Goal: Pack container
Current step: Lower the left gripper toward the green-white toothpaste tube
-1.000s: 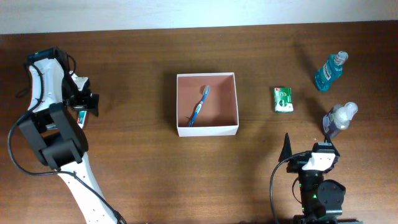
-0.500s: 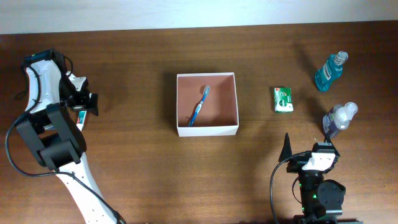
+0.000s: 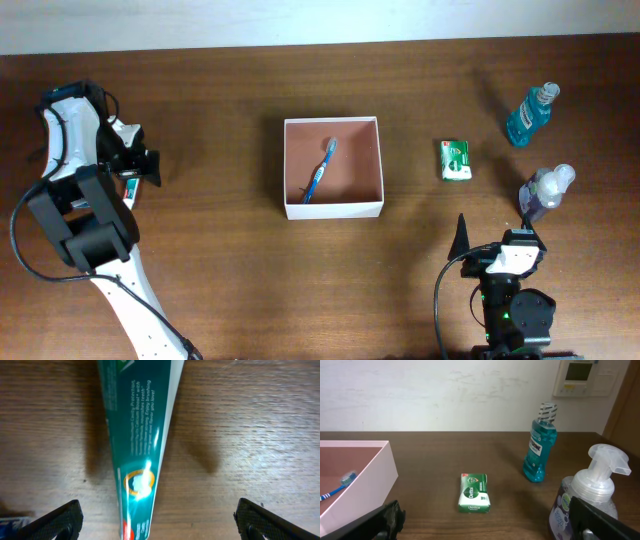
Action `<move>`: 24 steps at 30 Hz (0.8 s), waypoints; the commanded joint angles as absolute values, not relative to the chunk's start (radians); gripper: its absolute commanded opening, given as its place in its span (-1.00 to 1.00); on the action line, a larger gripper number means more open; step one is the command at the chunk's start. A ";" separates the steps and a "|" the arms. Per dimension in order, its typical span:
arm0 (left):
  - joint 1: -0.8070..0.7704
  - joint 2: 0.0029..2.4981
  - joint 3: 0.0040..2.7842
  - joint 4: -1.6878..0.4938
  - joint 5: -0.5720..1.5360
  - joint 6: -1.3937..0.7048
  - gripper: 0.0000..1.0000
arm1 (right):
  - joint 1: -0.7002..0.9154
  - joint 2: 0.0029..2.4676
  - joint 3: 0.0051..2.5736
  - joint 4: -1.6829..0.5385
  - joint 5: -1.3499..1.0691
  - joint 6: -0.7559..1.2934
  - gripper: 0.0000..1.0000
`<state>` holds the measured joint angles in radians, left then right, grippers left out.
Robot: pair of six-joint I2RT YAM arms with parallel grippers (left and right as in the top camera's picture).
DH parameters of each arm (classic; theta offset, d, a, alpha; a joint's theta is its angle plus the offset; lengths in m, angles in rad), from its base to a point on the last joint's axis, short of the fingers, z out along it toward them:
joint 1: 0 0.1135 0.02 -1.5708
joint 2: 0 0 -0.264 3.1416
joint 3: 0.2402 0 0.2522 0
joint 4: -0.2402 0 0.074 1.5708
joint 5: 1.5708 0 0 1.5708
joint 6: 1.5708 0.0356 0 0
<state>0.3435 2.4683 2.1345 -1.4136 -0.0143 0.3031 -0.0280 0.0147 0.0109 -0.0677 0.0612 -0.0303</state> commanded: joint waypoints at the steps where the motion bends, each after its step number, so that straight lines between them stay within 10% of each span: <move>1: 0.353 2.492 2.126 -1.418 0.004 0.297 0.96 | -0.020 0.007 0.006 -0.075 0.063 -0.030 0.97; 24: 0.353 2.493 2.126 -1.420 -0.016 0.297 0.65 | -0.020 0.007 0.006 -0.075 0.063 -0.030 0.97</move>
<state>0.3435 2.4821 2.1311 -1.4200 -0.0116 0.2958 -0.0277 0.0147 0.0109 -0.0677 0.0612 -0.0299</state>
